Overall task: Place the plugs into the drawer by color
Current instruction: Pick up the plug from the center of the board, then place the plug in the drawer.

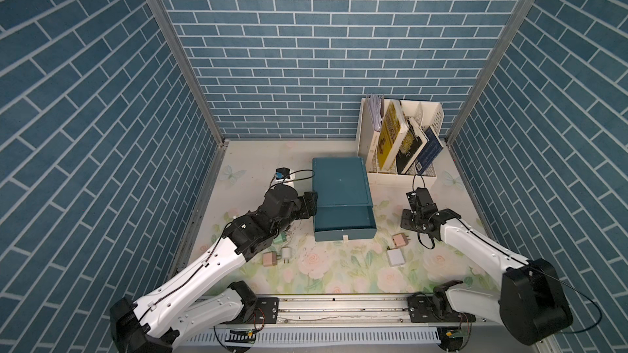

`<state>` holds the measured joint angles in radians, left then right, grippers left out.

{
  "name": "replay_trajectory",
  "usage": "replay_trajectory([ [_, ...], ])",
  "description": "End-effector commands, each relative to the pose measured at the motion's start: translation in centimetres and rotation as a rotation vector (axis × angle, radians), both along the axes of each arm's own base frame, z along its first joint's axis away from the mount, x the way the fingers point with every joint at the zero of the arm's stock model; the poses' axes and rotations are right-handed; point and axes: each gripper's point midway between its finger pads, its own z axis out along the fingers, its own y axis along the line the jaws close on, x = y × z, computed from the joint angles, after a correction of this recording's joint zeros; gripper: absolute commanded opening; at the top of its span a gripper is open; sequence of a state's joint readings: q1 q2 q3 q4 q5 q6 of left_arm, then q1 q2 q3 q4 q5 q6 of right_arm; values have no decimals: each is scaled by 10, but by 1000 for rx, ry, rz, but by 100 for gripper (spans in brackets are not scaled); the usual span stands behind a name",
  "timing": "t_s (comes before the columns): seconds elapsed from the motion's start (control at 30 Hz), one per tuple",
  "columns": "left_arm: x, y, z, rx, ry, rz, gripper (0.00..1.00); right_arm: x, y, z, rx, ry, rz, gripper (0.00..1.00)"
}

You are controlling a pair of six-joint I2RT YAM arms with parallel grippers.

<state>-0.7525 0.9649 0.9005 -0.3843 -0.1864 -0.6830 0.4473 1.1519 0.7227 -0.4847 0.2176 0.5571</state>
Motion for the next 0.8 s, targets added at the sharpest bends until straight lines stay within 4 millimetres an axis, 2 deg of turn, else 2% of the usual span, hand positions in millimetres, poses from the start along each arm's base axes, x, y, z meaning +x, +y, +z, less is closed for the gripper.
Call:
replay_trajectory([
  [0.0, 0, 1, 7, 2, -20, -3, 77, 1, 19, 90, 41, -210, 8, 0],
  [0.07, 1, 0, 10, -3, -26, -2, 78, -9, 44, 138, 111, -309, 71, 0],
  [0.13, 2, -1, 11, -6, -27, -2, 78, -22, 72, 176, 173, -378, 152, 0],
  [0.2, 2, -1, 11, -6, -25, -3, 78, -42, 102, 202, 203, -412, 248, 0],
  [0.27, 2, -1, 10, -5, -22, -2, 78, -60, 132, 213, 214, -411, 343, 0],
  [0.33, 2, -1, 9, -5, -19, 0, 78, -76, 160, 211, 209, -380, 428, 0],
  [0.4, 1, -1, 10, -4, -18, -1, 78, -86, 183, 201, 191, -341, 475, 0],
  [0.5, 1, 0, 8, 0, -14, 0, 78, -92, 200, 184, 177, -295, 490, 0],
  [0.63, -1, 2, 8, -3, -15, 4, 78, -94, 205, 169, 184, -250, 469, 0],
  [0.77, -2, 2, 8, -3, -12, -1, 78, -94, 199, 151, 134, -201, 431, 0],
])
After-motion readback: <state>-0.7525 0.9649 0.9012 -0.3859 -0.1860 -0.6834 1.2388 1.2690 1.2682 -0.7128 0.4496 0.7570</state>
